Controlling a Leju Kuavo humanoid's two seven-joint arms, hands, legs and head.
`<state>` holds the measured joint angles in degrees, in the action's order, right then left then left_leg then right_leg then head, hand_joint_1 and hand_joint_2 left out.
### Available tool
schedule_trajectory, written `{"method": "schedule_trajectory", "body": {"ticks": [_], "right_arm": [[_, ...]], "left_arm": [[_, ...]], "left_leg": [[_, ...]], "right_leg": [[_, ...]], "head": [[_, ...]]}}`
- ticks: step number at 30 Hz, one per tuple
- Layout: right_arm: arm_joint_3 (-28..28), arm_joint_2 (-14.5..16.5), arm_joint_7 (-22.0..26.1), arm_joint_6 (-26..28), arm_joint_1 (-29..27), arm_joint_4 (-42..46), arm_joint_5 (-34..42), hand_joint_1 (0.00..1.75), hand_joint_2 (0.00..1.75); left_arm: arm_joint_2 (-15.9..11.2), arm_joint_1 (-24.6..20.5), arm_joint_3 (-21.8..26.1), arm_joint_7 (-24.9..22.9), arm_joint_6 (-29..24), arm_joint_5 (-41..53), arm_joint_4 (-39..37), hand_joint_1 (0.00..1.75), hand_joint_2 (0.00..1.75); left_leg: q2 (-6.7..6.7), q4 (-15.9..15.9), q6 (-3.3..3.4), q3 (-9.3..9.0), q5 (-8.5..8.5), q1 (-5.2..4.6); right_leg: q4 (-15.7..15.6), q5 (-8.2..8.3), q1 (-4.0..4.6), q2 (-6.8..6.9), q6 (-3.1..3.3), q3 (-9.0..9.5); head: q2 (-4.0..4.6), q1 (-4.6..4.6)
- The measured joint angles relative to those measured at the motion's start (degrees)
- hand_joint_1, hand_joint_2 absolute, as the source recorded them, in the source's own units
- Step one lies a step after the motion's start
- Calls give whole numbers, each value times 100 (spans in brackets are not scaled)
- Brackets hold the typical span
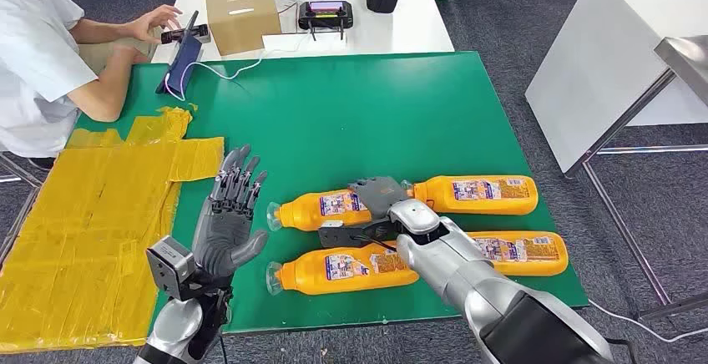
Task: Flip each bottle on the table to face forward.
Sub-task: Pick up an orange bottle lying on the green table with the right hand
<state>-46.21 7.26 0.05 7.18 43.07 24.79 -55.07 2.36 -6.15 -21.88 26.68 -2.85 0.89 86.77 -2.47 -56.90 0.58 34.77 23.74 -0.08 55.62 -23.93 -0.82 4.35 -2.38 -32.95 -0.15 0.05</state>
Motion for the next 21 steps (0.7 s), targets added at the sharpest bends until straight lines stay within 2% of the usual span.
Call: {"method": "schedule_trajectory", "body": {"ticks": [9, 15, 19, 21], "right_arm": [[15, 4, 26, 382, -16, 14, 30, 175, 175], [409, -26, 28, 1443, -201, 275, 372, 175, 175], [983, -79, 237, 2296, -503, 691, 766, 175, 175], [1321, -105, 323, 2458, -649, 918, 894, 175, 175]], "left_arm": [[0, 21, 0, -23, -4, 30, 0, 0, 175], [0, 118, 3, -55, -56, 92, 10, 0, 175], [0, 206, 14, -67, -113, 143, 17, 0, 175], [0, 238, 17, -69, -136, 161, 17, 0, 175]], "left_leg": [[0, 0, 0, 0, 0, 0], [1, 0, 0, 0, 0, 0], [2, 0, 0, 1, 1, 0], [2, 0, 0, 2, 1, 0]], "right_leg": [[0, 0, 0, 0, 0, 0], [0, 0, 0, 0, 0, 0], [-1, 0, 0, 1, 0, -1], [-1, 0, 0, 1, 0, -1]], "head": [[0, 0], [0, 1], [0, 0], [0, 0]]}}
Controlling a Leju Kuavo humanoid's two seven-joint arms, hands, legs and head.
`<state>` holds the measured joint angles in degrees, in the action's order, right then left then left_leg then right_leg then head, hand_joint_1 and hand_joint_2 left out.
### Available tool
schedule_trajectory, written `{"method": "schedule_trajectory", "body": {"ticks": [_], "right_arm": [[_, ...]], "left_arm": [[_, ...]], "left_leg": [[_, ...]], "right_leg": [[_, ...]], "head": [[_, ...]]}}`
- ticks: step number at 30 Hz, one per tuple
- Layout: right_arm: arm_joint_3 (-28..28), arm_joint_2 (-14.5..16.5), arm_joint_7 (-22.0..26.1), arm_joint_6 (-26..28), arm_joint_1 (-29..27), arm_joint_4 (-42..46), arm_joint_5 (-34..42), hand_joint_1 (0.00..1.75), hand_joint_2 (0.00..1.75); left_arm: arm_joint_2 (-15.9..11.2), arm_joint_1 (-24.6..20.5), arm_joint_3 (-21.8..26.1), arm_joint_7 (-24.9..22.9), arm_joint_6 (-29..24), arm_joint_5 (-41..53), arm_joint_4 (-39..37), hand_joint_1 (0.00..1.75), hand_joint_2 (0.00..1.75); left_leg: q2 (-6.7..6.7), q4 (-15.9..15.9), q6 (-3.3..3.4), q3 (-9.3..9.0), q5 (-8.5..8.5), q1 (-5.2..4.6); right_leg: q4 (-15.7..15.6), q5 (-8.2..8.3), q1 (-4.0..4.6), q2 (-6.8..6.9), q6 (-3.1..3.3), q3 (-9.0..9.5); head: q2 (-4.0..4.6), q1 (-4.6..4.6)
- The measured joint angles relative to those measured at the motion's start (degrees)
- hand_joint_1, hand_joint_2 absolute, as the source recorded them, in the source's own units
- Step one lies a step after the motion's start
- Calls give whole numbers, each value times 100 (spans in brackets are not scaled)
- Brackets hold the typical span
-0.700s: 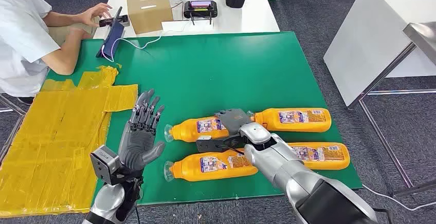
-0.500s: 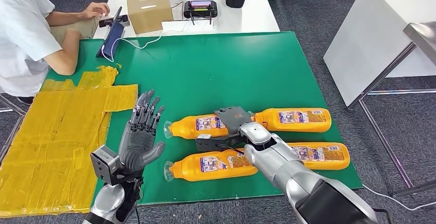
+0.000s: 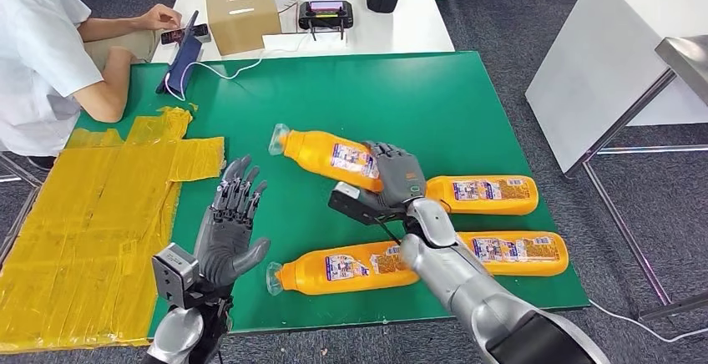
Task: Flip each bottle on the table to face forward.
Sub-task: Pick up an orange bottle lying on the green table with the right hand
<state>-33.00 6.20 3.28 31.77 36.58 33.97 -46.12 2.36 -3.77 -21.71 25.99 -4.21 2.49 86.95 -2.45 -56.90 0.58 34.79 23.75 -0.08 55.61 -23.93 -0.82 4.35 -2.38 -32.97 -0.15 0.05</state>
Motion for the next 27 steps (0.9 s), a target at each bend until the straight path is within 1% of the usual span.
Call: {"method": "schedule_trajectory", "body": {"ticks": [4, 7, 9, 12, 13, 15, 19, 21, 23, 27], "right_arm": [[598, -39, 151, -10, -249, 383, 240, 175, 175], [967, -50, 379, -244, -404, 624, 655, 175, 175], [1193, -44, 685, -729, -547, 844, 1225, 175, 175], [1378, -12, 1254, -2032, -929, 1410, 2426, 175, 175], [1372, 3, 1393, -2441, -1082, 1646, 2758, 175, 175], [1284, 25, 1568, -2983, -1362, 2086, 3168, 175, 175], [857, 11, 1923, -3621, -1735, 2827, 3424, 175, 175], [554, -1, 2059, -3820, -1836, 3103, 3447, 175, 175], [311, -6, 2095, -3879, -1905, 3301, 3450, 175, 175], [40, -42, 2132, -3974, -1949, 3516, 3444, 175, 175]], "left_arm": [[2, 42, 5, 2, -38, 37, 0, 0, 175], [3, 55, 11, 2, -42, 44, 0, 0, 175], [3, 60, 27, 2, -42, 44, 0, 0, 175], [2, 63, 64, 4, -45, 44, 0, 0, 175], [-1, 62, 75, 6, -46, 44, 0, 0, 175], [-7, 54, 90, 8, -45, 43, 0, 0, 175], [-24, 4, 92, -2, -9, 19, -8, 0, 175], [-26, -62, 92, -14, 33, -2, -22, 0, 175], [-26, -117, 92, -20, 55, -10, -36, 0, 175], [-26, -166, 91, -22, 60, -15, -75, 0, 175]], "left_leg": [[0, 0, 0, 1, 0, 0], [0, 0, 0, 0, 0, 0], [0, 0, 0, 0, 0, 0], [-1, 0, 0, 2, 0, 1], [-1, 0, -1, 3, 1, 1], [0, 1, -1, 8, 1, 1], [-6, 2, -1, 14, 1, 2], [-8, 2, -1, 14, 1, 2], [-6, 2, -1, 13, 1, 1], [-6, 1, 0, 13, 0, 1]], "right_leg": [[0, 0, 0, 0, 0, 0], [0, 0, 0, 0, 0, 1], [0, 0, 1, 0, 0, 1], [0, 0, 2, 0, 0, -1], [0, 0, 2, 0, 0, -3], [0, -2, 2, 0, 1, -10], [0, -3, 2, -4, 2, -18], [0, -3, 2, -6, 2, -18], [0, -3, 1, -4, 2, -17], [0, -1, 1, -5, 1, -15]], "head": [[0, 0], [0, 0], [0, 0], [0, 0], [0, 1], [0, 1], [0, 0], [0, 0], [0, 0], [0, -1]]}}
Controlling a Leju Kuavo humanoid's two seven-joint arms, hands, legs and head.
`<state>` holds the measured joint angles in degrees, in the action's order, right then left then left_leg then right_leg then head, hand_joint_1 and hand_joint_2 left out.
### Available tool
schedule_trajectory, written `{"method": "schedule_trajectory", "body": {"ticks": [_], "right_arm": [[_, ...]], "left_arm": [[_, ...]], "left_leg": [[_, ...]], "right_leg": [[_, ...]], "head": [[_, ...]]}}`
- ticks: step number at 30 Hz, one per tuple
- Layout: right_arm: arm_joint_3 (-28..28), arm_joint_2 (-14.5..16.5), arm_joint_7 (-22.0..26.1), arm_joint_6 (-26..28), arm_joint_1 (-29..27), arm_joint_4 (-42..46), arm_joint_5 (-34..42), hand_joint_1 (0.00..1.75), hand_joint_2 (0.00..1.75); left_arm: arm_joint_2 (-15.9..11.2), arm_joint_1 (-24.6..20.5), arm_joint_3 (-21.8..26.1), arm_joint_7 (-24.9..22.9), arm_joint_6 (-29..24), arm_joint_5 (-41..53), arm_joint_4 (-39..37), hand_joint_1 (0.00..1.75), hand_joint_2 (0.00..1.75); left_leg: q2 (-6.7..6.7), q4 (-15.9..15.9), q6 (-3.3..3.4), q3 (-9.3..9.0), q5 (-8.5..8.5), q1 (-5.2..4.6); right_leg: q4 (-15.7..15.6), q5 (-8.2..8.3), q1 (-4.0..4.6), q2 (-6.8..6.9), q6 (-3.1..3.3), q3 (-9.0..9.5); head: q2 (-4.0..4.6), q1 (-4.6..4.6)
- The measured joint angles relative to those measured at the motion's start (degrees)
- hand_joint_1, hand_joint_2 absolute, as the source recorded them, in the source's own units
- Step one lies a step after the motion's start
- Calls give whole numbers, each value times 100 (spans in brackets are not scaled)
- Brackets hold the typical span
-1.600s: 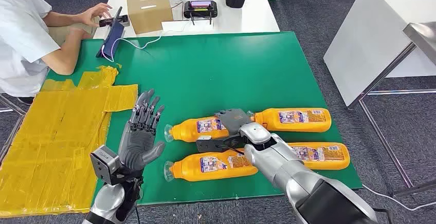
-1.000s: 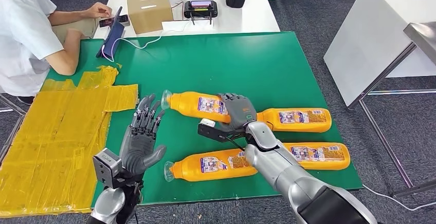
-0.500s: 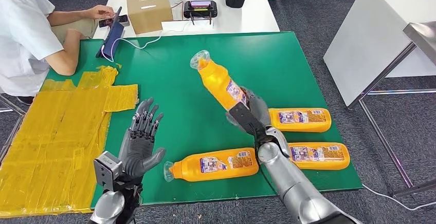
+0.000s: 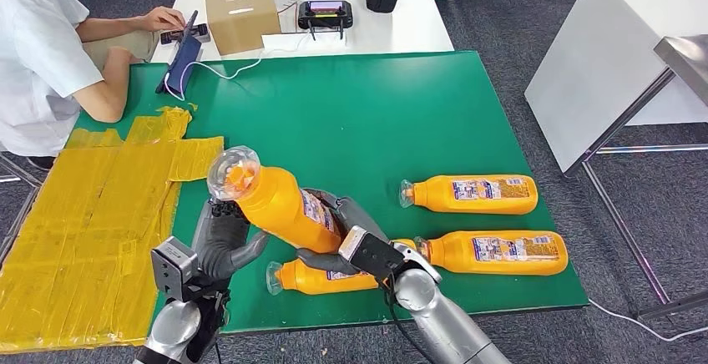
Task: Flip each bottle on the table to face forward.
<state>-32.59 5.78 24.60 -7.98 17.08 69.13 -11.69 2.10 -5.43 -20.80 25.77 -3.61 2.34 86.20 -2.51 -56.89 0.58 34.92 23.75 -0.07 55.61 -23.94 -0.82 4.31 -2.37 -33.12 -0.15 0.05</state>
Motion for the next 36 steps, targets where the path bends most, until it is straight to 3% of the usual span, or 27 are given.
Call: {"method": "schedule_trajectory", "body": {"ticks": [11, 19, 28, 36], "right_arm": [[-850, -14, -26, -175, 227, -9, -213, 175, 175], [-1102, 32, -97, -8, 356, -322, 315, 175, 175], [-604, 90, -166, 498, 66, -45, 1235, 175, 175], [-123, 124, -161, 686, -168, 469, 1587, 175, 175]], "left_arm": [[0, -94, -71, 75, 72, -45, -133, 0, 175], [0, -93, -113, 200, -106, -53, -183, 0, 175], [-4, -66, -108, 219, -361, -59, -183, 0, 175], [-12, -40, -106, 223, -412, -65, -183, 0, 175]], "left_leg": [[0, 0, 0, 1, 0, 0], [0, 0, 0, 1, 0, 0], [2, 0, 0, 2, 0, 0], [2, 0, 0, 2, 0, 0]], "right_leg": [[1, 0, 1, 0, 0, -2], [0, 0, 0, 0, 0, -1], [0, 0, 0, 1, 0, -2], [0, 0, 0, 1, 0, -2]], "head": [[0, 0], [0, 0], [0, 1], [0, 0]]}}
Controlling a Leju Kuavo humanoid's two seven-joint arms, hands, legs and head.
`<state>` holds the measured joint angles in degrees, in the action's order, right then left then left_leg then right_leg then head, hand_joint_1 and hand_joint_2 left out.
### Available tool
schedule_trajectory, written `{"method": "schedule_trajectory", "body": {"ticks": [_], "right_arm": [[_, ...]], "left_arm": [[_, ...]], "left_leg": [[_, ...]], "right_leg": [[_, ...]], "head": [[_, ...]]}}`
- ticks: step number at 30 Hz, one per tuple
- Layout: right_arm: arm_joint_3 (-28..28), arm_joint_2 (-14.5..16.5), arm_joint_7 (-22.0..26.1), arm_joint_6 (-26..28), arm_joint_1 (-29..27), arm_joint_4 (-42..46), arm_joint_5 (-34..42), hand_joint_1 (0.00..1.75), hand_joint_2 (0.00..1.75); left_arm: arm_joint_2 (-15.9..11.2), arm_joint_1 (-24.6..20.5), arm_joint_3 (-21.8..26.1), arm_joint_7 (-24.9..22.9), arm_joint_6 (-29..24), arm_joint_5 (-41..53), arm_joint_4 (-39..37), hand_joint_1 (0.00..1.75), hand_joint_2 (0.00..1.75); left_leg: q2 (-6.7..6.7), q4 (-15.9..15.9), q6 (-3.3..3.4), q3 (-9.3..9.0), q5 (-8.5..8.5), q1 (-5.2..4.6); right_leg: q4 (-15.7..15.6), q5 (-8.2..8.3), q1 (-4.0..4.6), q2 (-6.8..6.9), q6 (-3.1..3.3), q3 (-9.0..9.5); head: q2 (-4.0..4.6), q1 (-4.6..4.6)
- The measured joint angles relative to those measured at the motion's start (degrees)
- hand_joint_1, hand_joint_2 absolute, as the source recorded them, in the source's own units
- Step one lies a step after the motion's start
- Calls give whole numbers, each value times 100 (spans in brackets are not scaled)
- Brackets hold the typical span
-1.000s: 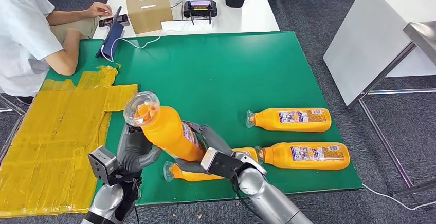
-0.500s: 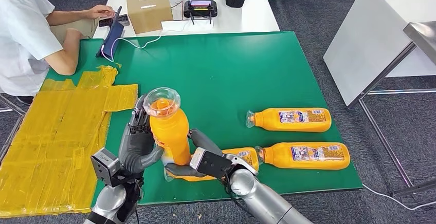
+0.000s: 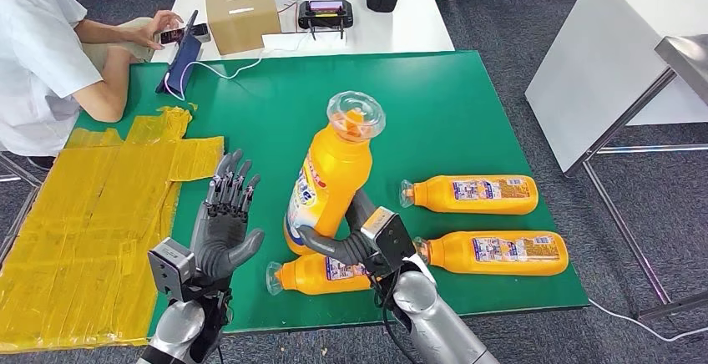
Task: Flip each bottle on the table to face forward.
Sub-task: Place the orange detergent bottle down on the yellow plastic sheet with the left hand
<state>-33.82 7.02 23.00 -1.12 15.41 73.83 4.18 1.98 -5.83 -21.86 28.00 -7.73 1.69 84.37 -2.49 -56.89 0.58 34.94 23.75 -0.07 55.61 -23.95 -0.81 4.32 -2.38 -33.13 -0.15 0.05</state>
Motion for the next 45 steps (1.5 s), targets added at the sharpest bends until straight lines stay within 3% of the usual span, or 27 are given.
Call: {"method": "schedule_trajectory", "body": {"ticks": [12, 18, 24, 34, 45], "right_arm": [[307, 1, -159, 174, -122, 408, 14, 175, 175], [-25, -93, -1048, 375, 256, -99, -1388, 175, 175], [-785, -130, -1539, -75, 826, -933, -2256, 175, 175], [-1293, -123, -1596, -246, 1296, -1501, -2477, 175, 175], [-1523, -79, -1588, -132, 1403, -1596, -2777, 175, 175]], "left_arm": [[-9, 61, 0, 13, -24, 2, 0, 0, 175], [-10, 92, 1, 14, -127, 139, 0, 0, 175], [-8, 107, 10, 13, -134, 240, 0, 0, 175], [-5, 135, 20, 11, -118, 252, 0, 0, 175], [5, 172, 109, 10, -111, 257, 0, 0, 175]], "left_leg": [[-1, 0, 0, 1, 0, 0], [-1, 1, 0, 1, -1, 0], [1, 0, -1, 1, -2, 1], [1, 0, 0, -1, -1, 0], [1, 0, 0, -4, -1, 0]], "right_leg": [[0, 0, 0, 0, 0, 0], [1, 0, 1, -1, 0, 1], [2, 0, 1, 2, 0, 1], [1, 0, 0, 1, 0, 2], [1, 0, 0, 1, 0, 4]], "head": [[0, 1], [0, 0], [0, 0], [0, 0], [0, 0]]}}
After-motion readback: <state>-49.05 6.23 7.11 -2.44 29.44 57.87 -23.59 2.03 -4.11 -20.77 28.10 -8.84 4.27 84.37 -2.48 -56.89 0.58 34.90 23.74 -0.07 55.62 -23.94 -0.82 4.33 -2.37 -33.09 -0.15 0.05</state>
